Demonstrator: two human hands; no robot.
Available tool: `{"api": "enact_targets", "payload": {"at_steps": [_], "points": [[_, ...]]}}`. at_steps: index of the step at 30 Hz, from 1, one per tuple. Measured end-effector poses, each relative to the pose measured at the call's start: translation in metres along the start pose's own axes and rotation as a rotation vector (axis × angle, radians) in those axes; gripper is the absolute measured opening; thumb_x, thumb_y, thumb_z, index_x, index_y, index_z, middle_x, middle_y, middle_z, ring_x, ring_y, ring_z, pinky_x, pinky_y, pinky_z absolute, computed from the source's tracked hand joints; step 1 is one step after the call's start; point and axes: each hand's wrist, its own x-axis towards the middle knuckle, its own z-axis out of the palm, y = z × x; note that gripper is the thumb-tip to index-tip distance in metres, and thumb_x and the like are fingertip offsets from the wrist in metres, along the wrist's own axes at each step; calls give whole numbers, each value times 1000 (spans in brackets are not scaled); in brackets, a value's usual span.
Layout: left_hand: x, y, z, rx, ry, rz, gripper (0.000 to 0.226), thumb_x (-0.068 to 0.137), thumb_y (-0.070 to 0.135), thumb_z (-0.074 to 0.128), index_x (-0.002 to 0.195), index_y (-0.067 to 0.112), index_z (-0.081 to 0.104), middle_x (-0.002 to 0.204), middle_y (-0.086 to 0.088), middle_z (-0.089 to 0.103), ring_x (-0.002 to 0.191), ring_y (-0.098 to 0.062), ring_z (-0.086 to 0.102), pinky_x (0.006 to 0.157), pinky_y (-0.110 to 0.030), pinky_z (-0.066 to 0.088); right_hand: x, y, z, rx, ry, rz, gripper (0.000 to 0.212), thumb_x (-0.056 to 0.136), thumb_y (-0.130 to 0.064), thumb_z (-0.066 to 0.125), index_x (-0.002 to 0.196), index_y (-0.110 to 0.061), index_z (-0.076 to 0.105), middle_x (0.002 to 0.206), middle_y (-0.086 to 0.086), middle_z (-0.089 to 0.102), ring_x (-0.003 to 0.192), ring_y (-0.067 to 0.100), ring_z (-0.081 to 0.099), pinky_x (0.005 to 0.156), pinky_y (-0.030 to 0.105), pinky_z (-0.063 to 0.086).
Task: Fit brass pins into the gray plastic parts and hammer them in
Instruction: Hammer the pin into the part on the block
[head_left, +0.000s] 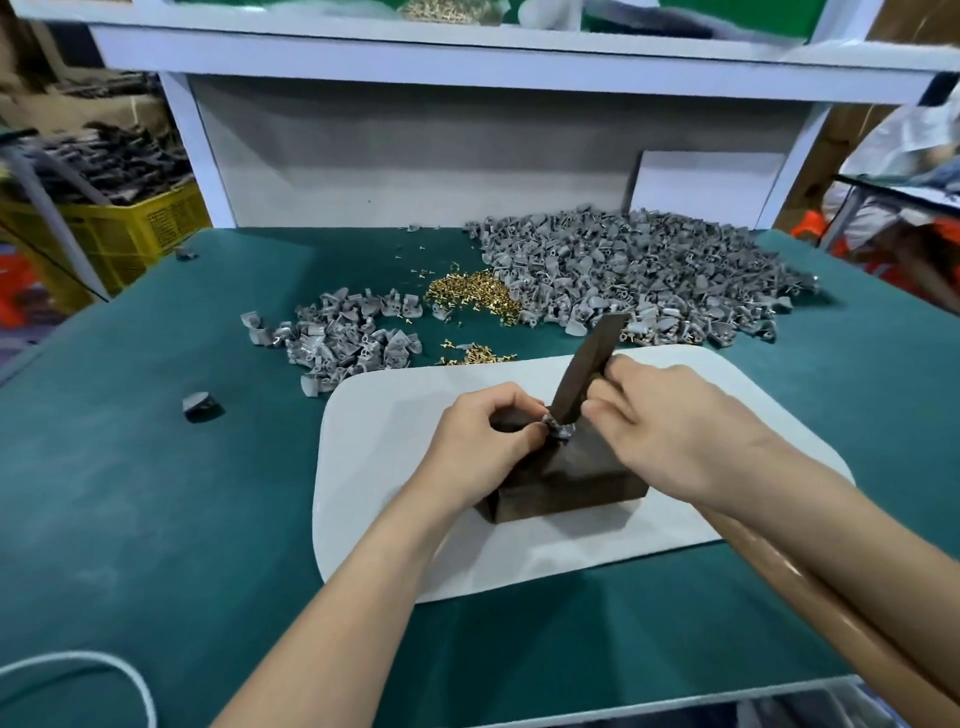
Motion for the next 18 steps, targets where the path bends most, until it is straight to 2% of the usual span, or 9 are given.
{"api": "enact_targets", "payload": {"at_steps": [2, 5, 7, 9, 11, 12, 14, 16, 18], "points": [[0, 0, 0, 14, -1, 2, 30, 80, -2, 68, 70, 25, 63, 94, 0, 72, 89, -20, 67, 88, -39, 53, -1, -1, 0, -29, 14, -4, 18, 94, -40, 41, 86, -24, 37, 94, 7, 62, 94, 36, 57, 74, 38, 43], [0, 0, 1, 14, 5, -7, 25, 81, -2, 68, 72, 21, 65, 97, -3, 72, 89, -22, 68, 87, -37, 53, -1, -3, 0, -89, 16, -13, 18, 95, -40, 40, 87, -23, 37, 97, 7, 62, 95, 35, 58, 70, 36, 38], [-1, 1, 1, 17, 8, -9, 21, 81, -2, 68, 74, 18, 66, 97, -3, 72, 88, -20, 67, 87, -34, 53, 0, -6, -6, -128, 0, -5, 24, 95, -40, 40, 79, -22, 35, 86, 4, 56, 90, 33, 56, 69, 34, 36], [0, 2, 2, 17, 17, -14, 22, 80, -1, 69, 72, 19, 65, 96, 0, 70, 87, -17, 67, 87, -30, 52, 1, -8, -17, -162, 87, 14, 30, 95, -41, 40, 75, -21, 31, 70, -3, 40, 77, 29, 47, 65, 33, 33], [1, 2, 2, 8, 28, -32, 23, 80, 0, 70, 69, 20, 65, 98, 1, 69, 88, -16, 67, 88, -28, 51, -1, -12, -28, -167, 196, 19, 36, 95, -41, 40, 69, -19, 27, 64, -7, 32, 66, 26, 39, 63, 33, 31], [1, 2, 2, 5, 32, -35, 23, 81, 0, 69, 69, 20, 66, 98, 1, 69, 88, -16, 67, 88, -28, 51, -2, -14, -28, -184, 193, 10, 37, 95, -40, 39, 68, -19, 27, 64, -6, 33, 64, 25, 40, 63, 32, 31], [0, 2, 2, -9, 26, -35, 20, 81, -1, 68, 71, 15, 67, 99, -3, 70, 86, -17, 67, 87, -29, 52, -7, -18, -17, -249, 77, -31, 28, 97, -38, 36, 77, -19, 31, 76, -1, 48, 78, 27, 55, 66, 32, 32], [-3, 2, 3, -24, 22, -31, 17, 82, -3, 67, 74, 12, 67, 100, -6, 71, 84, -17, 67, 86, -31, 54, -8, -20, -13, -256, -42, -17, 25, 98, -38, 34, 79, -22, 31, 99, 5, 58, 99, 31, 58, 69, 33, 33], [-3, 3, 3, -11, 32, -39, 13, 82, -1, 68, 76, 10, 68, 100, -3, 70, 87, -16, 67, 87, -30, 53, -4, -19, -27, -215, -16, 13, 35, 98, -39, 36, 68, -22, 29, 88, 2, 55, 100, 33, 57, 71, 35, 36]]}}
